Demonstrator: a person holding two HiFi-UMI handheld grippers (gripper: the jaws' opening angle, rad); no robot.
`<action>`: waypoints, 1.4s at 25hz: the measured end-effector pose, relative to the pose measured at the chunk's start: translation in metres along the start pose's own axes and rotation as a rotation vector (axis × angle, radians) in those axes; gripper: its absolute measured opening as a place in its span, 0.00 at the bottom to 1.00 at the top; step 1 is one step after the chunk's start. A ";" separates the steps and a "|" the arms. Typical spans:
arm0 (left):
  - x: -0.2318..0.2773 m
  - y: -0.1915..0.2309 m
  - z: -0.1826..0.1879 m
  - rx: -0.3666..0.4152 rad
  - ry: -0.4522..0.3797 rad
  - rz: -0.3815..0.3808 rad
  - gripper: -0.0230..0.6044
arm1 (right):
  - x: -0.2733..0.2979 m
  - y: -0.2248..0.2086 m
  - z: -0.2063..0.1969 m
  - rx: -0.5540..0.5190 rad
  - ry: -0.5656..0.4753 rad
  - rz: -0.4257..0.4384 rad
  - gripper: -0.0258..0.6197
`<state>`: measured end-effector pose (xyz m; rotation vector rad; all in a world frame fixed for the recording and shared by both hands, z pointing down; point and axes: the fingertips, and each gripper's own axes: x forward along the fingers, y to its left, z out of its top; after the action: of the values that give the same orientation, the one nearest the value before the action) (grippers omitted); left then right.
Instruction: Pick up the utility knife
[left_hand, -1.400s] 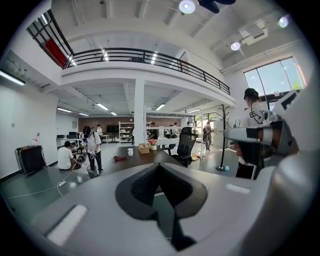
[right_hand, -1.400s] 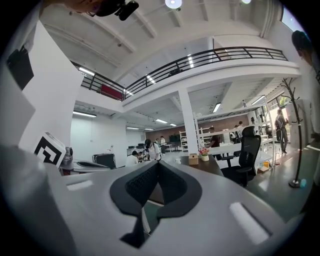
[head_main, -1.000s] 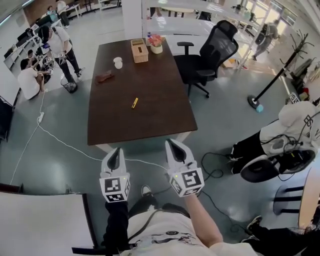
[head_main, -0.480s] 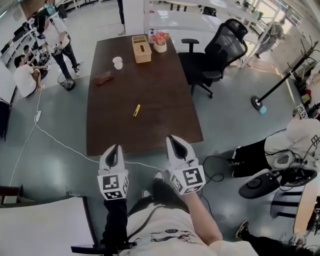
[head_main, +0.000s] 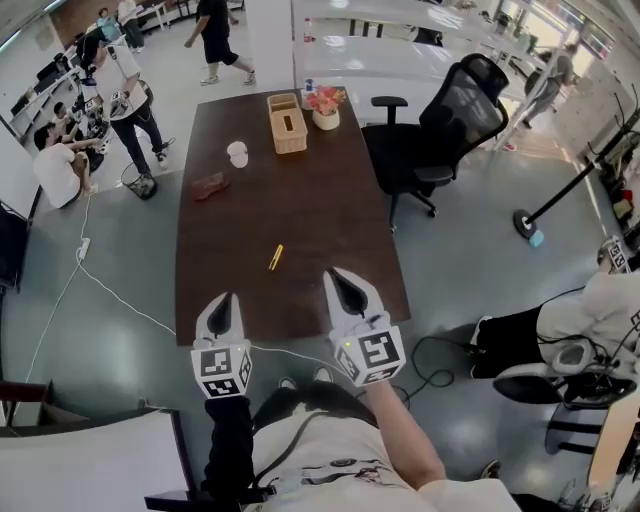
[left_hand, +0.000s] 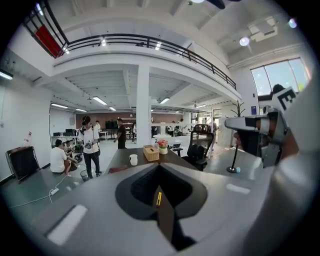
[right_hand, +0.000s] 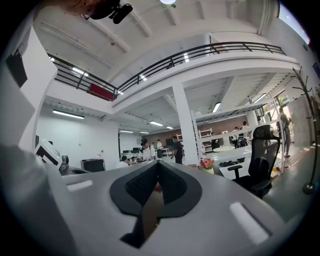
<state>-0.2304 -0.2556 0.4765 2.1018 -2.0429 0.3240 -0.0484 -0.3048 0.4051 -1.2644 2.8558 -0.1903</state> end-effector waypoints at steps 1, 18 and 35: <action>0.004 0.001 -0.004 -0.002 0.016 -0.005 0.03 | 0.004 -0.003 -0.004 0.006 0.010 -0.005 0.04; 0.095 0.044 -0.041 -0.037 0.165 -0.138 0.03 | 0.080 -0.011 -0.070 -0.028 0.153 -0.132 0.04; 0.187 -0.013 -0.208 -0.132 0.660 -0.404 0.28 | 0.076 -0.068 -0.106 0.009 0.334 -0.076 0.04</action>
<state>-0.2179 -0.3744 0.7297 1.9170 -1.2106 0.6791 -0.0558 -0.3946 0.5213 -1.4665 3.0718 -0.4555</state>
